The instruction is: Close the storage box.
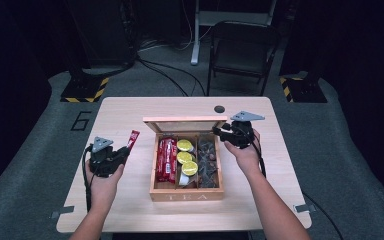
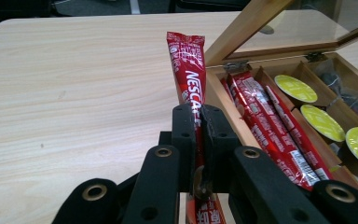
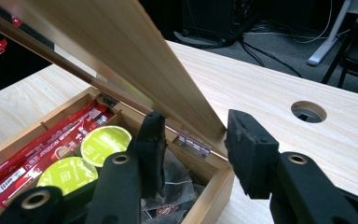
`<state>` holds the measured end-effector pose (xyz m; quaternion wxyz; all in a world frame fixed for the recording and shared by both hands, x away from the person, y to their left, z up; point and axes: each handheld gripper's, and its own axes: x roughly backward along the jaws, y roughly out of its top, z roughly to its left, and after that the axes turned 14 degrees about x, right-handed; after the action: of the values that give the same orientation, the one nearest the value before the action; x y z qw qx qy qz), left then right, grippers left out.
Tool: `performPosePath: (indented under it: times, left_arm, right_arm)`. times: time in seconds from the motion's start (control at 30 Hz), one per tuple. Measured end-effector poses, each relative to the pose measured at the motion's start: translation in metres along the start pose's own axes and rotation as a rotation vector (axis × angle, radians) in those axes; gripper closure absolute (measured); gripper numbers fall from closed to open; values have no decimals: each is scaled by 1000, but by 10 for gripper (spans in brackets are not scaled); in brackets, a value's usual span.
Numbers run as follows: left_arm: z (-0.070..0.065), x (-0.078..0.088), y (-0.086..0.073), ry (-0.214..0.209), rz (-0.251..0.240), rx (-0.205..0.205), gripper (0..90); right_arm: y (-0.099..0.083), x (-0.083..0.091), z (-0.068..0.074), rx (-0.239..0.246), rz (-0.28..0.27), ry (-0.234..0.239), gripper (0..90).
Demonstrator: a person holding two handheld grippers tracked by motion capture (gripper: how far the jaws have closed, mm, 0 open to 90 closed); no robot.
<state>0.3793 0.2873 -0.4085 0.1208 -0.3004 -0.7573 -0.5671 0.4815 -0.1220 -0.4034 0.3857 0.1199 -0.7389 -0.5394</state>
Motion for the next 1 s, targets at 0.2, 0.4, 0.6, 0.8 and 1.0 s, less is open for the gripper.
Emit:
performPosePath:
  times: [0.2,0.4,0.6,0.8,1.0]
  left_arm:
    - [7,4,2,16,-3,8,842]
    - [16,6,0,29,-12,14,842]
    - [30,11,-6,39,-3,26,842]
    - [44,14,-15,53,-7,49,842]
    - [53,14,-22,48,-6,62,842]
  right_arm:
    - [0,0,0,1,0,0,577]
    - [0,0,0,1,1,0,577]
    - [0,0,0,11,-1,-3,577]
    - [0,0,1,11,2,-6,578]
    - [-1,0,1,16,0,-10,578]
